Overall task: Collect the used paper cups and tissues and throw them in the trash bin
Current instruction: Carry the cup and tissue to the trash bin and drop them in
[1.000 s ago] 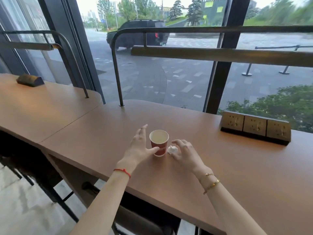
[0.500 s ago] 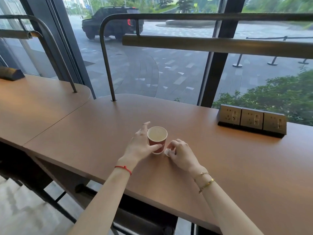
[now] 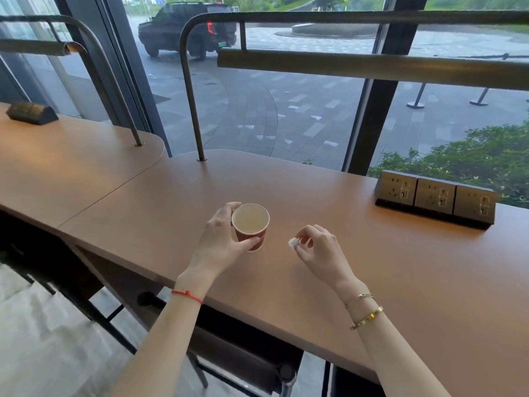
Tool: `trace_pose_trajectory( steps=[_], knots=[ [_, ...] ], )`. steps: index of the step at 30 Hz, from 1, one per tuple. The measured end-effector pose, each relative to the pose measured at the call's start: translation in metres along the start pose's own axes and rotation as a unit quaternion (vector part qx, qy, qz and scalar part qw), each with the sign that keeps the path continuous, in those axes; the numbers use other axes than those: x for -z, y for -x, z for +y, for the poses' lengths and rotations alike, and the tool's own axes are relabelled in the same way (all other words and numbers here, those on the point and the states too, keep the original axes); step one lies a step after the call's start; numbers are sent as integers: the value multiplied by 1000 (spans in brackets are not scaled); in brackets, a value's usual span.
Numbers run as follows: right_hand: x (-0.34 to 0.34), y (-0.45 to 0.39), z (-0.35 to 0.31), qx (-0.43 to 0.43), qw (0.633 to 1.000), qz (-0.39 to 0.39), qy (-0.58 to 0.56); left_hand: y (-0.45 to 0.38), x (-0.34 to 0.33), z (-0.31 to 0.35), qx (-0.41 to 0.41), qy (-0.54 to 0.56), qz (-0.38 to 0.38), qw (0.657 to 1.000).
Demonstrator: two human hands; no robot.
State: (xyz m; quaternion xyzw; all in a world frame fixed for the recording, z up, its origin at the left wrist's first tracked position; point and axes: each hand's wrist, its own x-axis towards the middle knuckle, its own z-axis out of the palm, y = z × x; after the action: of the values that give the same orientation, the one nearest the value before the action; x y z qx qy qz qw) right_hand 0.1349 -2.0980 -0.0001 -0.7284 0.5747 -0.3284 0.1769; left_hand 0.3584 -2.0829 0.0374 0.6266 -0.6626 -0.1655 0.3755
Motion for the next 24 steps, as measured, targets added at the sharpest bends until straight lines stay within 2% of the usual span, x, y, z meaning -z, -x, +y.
trace_pose_trajectory(
  steps=[5, 12, 19, 24],
  knots=[
    [-2, 11, -17, 62, 997, -27, -22, 51, 35, -8, 48, -17, 57, 997],
    [-13, 44, -48, 184, 971, -134, -72, 173, 68, 3, 162, -36, 164, 972],
    [-38, 108, -81, 300, 912, -259, -103, 312, 62, 30, 270, -70, 285, 917],
    [-61, 162, -107, 382, 847, -353, -108, 408, 47, 54, 354, -87, 374, 853]
  ],
)
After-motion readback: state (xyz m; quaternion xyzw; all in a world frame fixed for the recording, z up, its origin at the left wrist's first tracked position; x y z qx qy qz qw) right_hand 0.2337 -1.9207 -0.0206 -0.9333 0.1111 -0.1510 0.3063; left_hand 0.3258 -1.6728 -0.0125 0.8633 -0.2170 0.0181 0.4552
